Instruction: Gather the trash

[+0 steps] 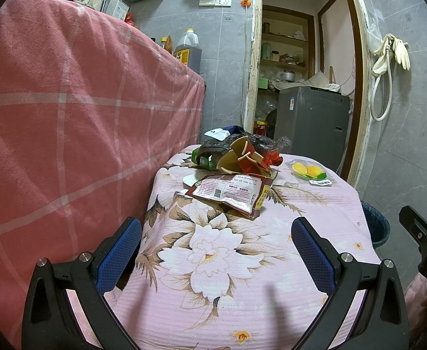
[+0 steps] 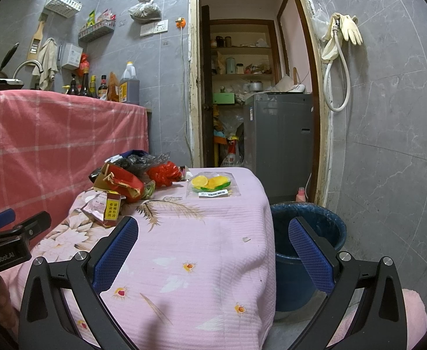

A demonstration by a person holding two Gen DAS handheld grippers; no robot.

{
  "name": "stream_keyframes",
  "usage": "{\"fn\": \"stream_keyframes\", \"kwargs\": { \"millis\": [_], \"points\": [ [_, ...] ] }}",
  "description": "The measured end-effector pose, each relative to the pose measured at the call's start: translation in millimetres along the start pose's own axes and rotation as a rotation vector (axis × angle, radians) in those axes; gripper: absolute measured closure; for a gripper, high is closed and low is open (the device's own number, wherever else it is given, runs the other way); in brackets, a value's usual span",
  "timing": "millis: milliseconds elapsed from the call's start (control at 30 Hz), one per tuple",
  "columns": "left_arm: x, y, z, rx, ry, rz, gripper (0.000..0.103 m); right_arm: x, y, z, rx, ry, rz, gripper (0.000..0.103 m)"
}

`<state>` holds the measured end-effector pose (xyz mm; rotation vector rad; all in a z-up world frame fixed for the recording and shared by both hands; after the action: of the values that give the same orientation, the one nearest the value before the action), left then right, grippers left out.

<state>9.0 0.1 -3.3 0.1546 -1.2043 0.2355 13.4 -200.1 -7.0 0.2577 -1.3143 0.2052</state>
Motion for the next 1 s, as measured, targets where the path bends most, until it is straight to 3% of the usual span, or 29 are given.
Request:
{"fn": "stream_keyframes", "kwargs": {
  "millis": [1000],
  "points": [
    [-3.1, -1.6, -2.8, -0.001, 0.002, -0.009, 0.002, 1.1, 0.4, 0.5, 0.001, -0.002, 0.0, 0.0]
  ]
}}
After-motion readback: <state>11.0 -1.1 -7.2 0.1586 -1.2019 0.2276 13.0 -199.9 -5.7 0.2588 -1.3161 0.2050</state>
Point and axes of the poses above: each gripper's, at about its wrist camera, not at the fingertips, and z roughly against the way its jaws point, y to its left, x to its top, the point moved 1 cm from there along -z, roughly the way its jaws point, and after that the axes turned 14 degrees about x, right-handed, at the moved point
